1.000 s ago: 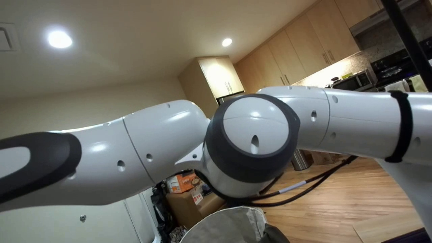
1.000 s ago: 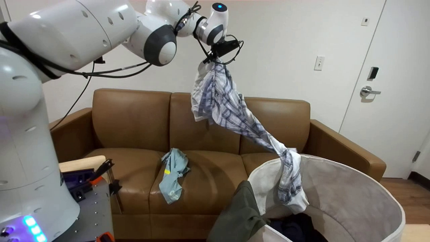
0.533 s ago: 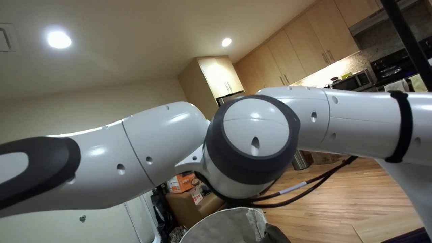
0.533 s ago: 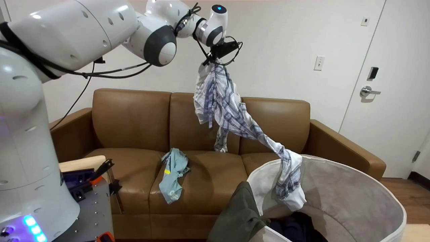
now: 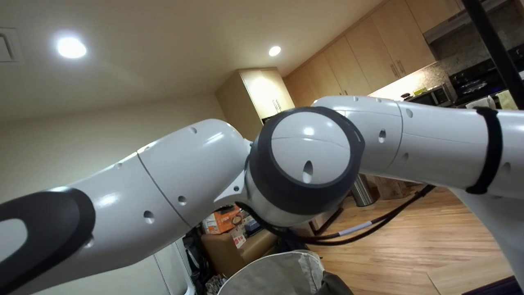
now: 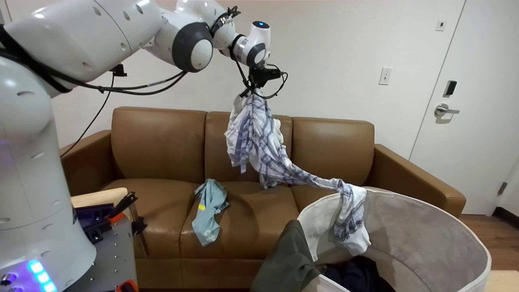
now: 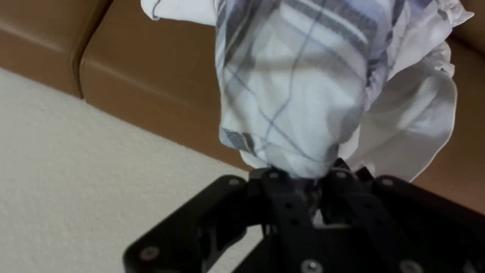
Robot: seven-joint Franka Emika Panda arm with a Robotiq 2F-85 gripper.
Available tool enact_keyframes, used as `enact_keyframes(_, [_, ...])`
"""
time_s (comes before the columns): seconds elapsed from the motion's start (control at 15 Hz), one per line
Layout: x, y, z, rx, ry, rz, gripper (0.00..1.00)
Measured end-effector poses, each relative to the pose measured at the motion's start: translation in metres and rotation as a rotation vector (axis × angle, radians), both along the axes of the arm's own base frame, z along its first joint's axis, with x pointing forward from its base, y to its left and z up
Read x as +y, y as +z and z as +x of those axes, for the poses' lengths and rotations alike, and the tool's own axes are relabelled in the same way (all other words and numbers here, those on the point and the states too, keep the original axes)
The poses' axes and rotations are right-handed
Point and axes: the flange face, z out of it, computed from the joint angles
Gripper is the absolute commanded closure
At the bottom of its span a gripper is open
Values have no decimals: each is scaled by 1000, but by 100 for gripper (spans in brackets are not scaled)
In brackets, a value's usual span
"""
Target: Take the clothes from the bag and put them on the couch
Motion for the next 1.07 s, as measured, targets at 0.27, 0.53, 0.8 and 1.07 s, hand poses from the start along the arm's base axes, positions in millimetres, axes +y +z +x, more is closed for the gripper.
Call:
enact_keyframes(0.27, [4, -28, -29, 157, -118, -99, 89])
enact_keyframes(0.53, [-9, -62, -58, 283, -196, -207, 81])
enact_keyframes(0.8, [-21, -76, -80, 333, -228, -259, 89])
enact_keyframes(1.07, [-18, -91, -80, 304, -206, -302, 89])
